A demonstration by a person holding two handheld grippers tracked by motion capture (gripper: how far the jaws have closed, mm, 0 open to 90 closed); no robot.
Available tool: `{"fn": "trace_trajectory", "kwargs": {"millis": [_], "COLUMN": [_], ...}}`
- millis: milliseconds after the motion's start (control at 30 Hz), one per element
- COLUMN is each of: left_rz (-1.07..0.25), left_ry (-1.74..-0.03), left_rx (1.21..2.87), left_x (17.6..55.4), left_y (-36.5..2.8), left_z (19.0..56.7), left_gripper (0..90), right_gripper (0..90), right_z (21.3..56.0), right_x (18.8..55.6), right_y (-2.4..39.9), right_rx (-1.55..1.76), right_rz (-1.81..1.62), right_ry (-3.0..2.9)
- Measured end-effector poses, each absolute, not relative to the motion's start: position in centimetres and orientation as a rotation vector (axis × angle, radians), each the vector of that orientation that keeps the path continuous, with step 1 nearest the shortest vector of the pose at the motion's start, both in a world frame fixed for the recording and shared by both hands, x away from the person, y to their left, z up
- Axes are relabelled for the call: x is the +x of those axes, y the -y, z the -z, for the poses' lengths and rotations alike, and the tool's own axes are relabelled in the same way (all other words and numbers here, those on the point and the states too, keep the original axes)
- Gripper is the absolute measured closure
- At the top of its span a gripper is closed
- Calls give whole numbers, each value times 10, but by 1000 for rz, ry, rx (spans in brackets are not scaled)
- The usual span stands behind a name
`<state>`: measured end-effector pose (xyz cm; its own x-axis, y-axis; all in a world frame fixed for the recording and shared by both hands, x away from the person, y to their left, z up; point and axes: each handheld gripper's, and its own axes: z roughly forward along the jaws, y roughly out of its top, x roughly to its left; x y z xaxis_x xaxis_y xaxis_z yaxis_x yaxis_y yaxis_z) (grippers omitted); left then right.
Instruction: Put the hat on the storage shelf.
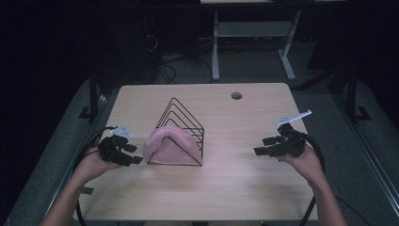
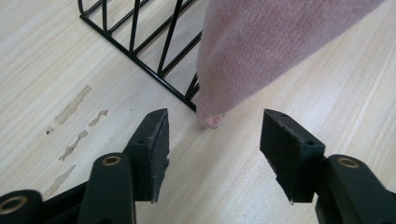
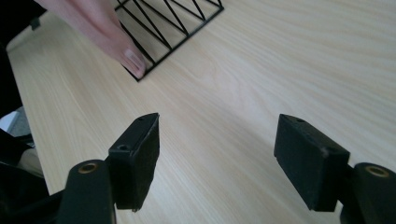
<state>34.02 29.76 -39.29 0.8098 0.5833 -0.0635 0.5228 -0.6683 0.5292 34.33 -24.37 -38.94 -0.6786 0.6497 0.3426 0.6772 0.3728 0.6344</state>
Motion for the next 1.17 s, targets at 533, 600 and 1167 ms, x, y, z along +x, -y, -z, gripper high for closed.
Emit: {"fn": "trace_trajectory", "kwargs": {"millis": [533,600,1167], "left_rz": [-153,-153,-133], "left_ry": [-833,-845,-875], "left_rx": [2444,2438,2422], "left_x": [331,329,306], "left_y": [-304,-303,-303], "left_z": [399,401,412], "left_gripper": [354,347,280], "right_gripper": [275,275,251], "right_z": [413,416,434], "right_x": [320,318,275], "right_y": [262,265,271], "right_rx": [-1309,-1316,-1388], "right_rz": [1159,1167,1213], "right_ry": [2564,2566,2594]}}
